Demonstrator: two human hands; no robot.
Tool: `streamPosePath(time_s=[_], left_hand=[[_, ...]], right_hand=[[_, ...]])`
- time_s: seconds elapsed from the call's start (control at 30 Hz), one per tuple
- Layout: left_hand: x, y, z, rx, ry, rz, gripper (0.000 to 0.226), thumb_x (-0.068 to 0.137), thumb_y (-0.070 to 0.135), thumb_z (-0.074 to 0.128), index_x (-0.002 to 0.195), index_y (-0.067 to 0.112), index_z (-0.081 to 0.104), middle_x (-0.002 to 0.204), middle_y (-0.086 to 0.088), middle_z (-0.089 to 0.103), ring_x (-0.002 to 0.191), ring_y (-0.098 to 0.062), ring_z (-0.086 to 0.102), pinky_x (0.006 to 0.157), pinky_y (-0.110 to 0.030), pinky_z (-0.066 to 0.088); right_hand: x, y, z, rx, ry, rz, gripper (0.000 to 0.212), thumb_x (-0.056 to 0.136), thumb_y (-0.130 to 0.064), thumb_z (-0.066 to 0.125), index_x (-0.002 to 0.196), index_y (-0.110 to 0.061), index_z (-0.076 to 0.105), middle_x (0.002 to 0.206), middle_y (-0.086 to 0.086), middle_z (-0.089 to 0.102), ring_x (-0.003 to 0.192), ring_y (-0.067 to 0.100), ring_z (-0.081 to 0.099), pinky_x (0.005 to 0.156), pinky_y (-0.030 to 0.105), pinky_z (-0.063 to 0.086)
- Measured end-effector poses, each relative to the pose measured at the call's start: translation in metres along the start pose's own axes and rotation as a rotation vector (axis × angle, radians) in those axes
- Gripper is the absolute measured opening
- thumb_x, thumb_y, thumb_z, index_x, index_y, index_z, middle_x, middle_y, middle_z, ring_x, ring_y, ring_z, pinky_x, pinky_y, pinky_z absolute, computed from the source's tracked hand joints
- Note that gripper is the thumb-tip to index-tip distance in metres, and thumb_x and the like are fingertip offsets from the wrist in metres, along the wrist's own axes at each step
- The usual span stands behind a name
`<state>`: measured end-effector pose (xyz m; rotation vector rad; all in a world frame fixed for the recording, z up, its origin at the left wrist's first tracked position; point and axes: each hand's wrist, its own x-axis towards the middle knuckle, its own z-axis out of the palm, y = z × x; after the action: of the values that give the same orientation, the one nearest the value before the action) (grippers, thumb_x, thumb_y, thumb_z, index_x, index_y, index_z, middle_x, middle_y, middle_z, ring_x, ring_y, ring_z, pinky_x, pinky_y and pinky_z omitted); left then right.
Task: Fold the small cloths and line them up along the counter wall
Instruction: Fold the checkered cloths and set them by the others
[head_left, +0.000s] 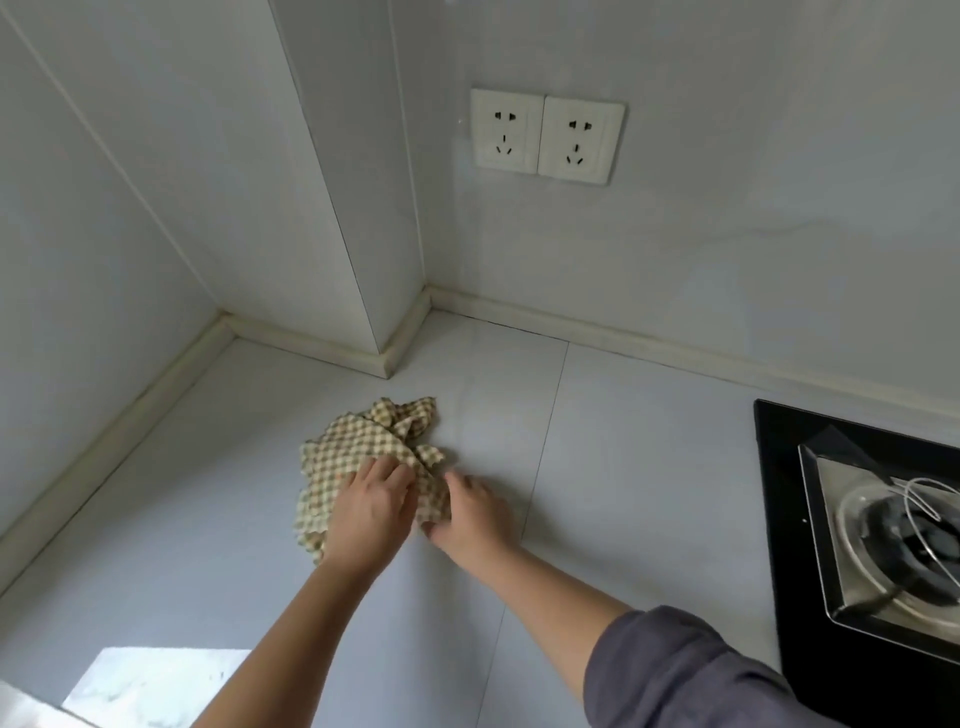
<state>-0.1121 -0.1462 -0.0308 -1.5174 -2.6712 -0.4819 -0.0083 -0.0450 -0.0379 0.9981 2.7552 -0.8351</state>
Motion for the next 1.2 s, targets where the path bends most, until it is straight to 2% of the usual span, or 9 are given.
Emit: streamPosePath(time_s=[0.2, 0.33, 0.5, 0.63, 0.83, 0.9, 0.93, 1.1, 1.2], left_hand=[[0.013, 0.028, -0.038, -0.098, 0.262, 0.108, 0.022, 0.090, 0.023, 0.045, 0.077, 0.008, 0.055, 0.058, -0.003, 0.055, 0.047, -0.024, 0.049, 0.053, -0.027, 0.033], [0.023, 0.035, -0.052, -0.065, 0.200, 0.286, 0.008, 0.087, 0.013, 0.064, 0.092, 0.008, 0.063, 0.078, -0.004, 0.061, 0.055, -0.026, 0.056, 0.056, -0.030, 0.041], [0.039, 0.055, -0.065, -0.316, 0.147, 0.078, 0.011, 0.084, 0.002, 0.065, 0.091, 0.009, 0.067, 0.087, 0.003, 0.061, 0.072, -0.019, 0.060, 0.062, -0.026, 0.047], [0.061, 0.091, -0.076, -0.751, 0.138, -0.130, 0.018, 0.089, 0.007, 0.062, 0.077, 0.020, 0.061, 0.073, 0.014, 0.063, 0.067, 0.005, 0.059, 0.065, -0.004, 0.041], [0.073, 0.143, -0.082, -1.078, 0.047, -0.115, 0.019, 0.093, 0.007, 0.057, 0.078, 0.018, 0.061, 0.065, 0.007, 0.057, 0.063, -0.008, 0.050, 0.059, -0.019, 0.041], [0.069, 0.151, -0.079, -1.110, 0.000, -0.112, 0.020, 0.094, 0.008, 0.055, 0.078, 0.018, 0.061, 0.059, 0.014, 0.057, 0.057, -0.004, 0.048, 0.053, -0.014, 0.039], [0.067, 0.155, -0.077, -1.116, -0.030, -0.115, 0.021, 0.095, 0.009, 0.054, 0.078, 0.018, 0.062, 0.057, 0.016, 0.058, 0.056, -0.001, 0.049, 0.051, -0.013, 0.040], [0.060, 0.166, -0.072, -1.104, -0.131, -0.159, 0.019, 0.094, 0.014, 0.055, 0.078, 0.012, 0.064, 0.056, 0.013, 0.062, 0.051, 0.002, 0.054, 0.048, -0.013, 0.042], [0.066, 0.170, -0.069, -1.056, -0.182, -0.176, 0.019, 0.094, 0.017, 0.056, 0.081, 0.007, 0.065, 0.062, 0.006, 0.063, 0.055, -0.004, 0.057, 0.050, -0.016, 0.046]], right_hand=[[-0.015, 0.008, -0.040, 0.261, 0.238, -0.036, 0.015, 0.088, -0.010, 0.047, 0.097, -0.010, 0.059, 0.091, 0.008, 0.064, 0.084, 0.030, 0.060, 0.063, 0.033, 0.040], [-0.032, 0.039, -0.090, 0.485, 0.363, 0.001, 0.019, 0.085, -0.003, 0.051, 0.094, -0.012, 0.065, 0.079, -0.003, 0.063, 0.074, 0.016, 0.058, 0.067, 0.027, 0.045], [-0.066, 0.083, -0.155, 0.642, 0.514, 0.026, 0.024, 0.083, 0.003, 0.054, 0.089, -0.016, 0.068, 0.083, -0.010, 0.067, 0.074, -0.004, 0.059, 0.067, 0.006, 0.042], [-0.094, 0.114, -0.194, 0.744, 0.545, 0.062, 0.024, 0.086, 0.000, 0.057, 0.086, -0.021, 0.067, 0.088, -0.005, 0.069, 0.079, 0.001, 0.061, 0.073, 0.011, 0.045], [-0.124, 0.149, -0.217, 0.861, 0.576, 0.183, 0.009, 0.086, -0.014, 0.058, 0.083, -0.014, 0.066, 0.078, 0.018, 0.055, 0.070, 0.023, 0.048, 0.065, 0.032, 0.037], [-0.132, 0.161, -0.215, 0.901, 0.559, 0.212, 0.040, 0.076, -0.035, 0.062, 0.090, 0.002, 0.061, 0.084, 0.032, 0.056, 0.068, 0.030, 0.047, 0.068, 0.035, 0.037], [-0.136, 0.166, -0.213, 0.917, 0.542, 0.220, 0.052, 0.073, -0.042, 0.062, 0.093, 0.006, 0.059, 0.085, 0.033, 0.056, 0.068, 0.033, 0.049, 0.068, 0.035, 0.038], [-0.143, 0.187, -0.203, 0.909, 0.520, 0.237, 0.051, 0.088, -0.040, 0.059, 0.085, 0.011, 0.054, 0.075, 0.008, 0.049, 0.072, 0.017, 0.046, 0.068, 0.031, 0.032], [-0.135, 0.193, -0.200, 0.918, 0.499, 0.275, 0.040, 0.091, -0.036, 0.058, 0.074, 0.000, 0.053, 0.072, 0.009, 0.045, 0.069, 0.019, 0.043, 0.066, 0.031, 0.029]])
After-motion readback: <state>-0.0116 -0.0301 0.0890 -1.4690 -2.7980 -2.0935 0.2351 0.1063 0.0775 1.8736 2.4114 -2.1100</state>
